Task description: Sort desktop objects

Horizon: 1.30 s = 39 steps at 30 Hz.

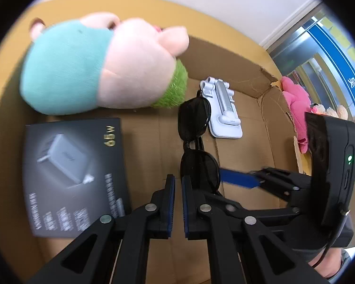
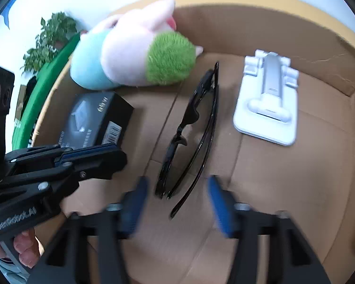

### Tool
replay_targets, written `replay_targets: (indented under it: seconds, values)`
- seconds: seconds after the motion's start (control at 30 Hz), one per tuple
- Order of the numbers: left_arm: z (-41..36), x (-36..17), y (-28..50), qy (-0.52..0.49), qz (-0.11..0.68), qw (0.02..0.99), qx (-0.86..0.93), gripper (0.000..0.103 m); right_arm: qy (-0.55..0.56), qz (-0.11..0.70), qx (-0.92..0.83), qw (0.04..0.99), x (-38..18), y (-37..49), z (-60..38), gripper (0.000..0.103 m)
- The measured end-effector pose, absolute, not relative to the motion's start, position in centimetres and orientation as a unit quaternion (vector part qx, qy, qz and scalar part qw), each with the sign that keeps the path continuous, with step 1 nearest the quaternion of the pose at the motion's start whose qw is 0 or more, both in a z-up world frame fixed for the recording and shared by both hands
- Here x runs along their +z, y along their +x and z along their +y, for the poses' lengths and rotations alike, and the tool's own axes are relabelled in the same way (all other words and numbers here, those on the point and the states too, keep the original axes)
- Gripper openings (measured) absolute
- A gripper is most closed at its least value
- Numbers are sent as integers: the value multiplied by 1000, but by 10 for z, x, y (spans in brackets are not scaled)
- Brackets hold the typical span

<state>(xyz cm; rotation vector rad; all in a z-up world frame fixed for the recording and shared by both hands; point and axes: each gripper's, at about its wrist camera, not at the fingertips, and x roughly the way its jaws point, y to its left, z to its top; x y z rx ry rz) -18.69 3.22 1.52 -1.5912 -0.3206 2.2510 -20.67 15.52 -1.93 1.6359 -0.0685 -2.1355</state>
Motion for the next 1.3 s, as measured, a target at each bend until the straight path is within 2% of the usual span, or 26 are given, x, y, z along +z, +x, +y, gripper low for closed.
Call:
replay_targets:
  seconds: [0.07, 0.13, 0.2, 0.27, 0.47, 0.67, 0.87, 1.13, 1.23, 1.3]
  values:
    - [26, 29, -175, -540, -102, 180, 816, 10, 564, -11, -798, 213, 3, -188, 160, 73]
    - [20, 47, -158, -510, -89, 170, 839, 23, 539, -16, -815, 213, 20, -170, 165, 76]
    - [14, 67, -136, -472, -67, 148, 867, 62, 507, -23, -834, 215, 44, -142, 172, 78]
    - [11, 86, -108, -425, -50, 123, 895, 73, 469, -28, -857, 212, 65, -107, 182, 81]
    - [8, 112, -29, -351, -28, 109, 929, 73, 397, -18, -901, 174, 104, -37, 201, 89]
    - [8, 120, 23, -308, -30, 102, 945, 73, 371, 20, -916, 151, 113, 15, 202, 89]
    - [12, 103, 55, -324, -40, 105, 939, 73, 389, 11, -904, 180, 87, 36, 212, 90]
    - [21, 27, 60, -424, -74, 137, 892, 73, 472, -16, -854, 217, 7, 43, 229, 89]
    - [24, 2, 51, -461, -91, 150, 870, 73, 490, -32, -844, 215, -13, 32, 233, 85]
    - [25, -11, 45, -478, -101, 156, 859, 71, 497, -38, -839, 217, -21, 27, 232, 76]
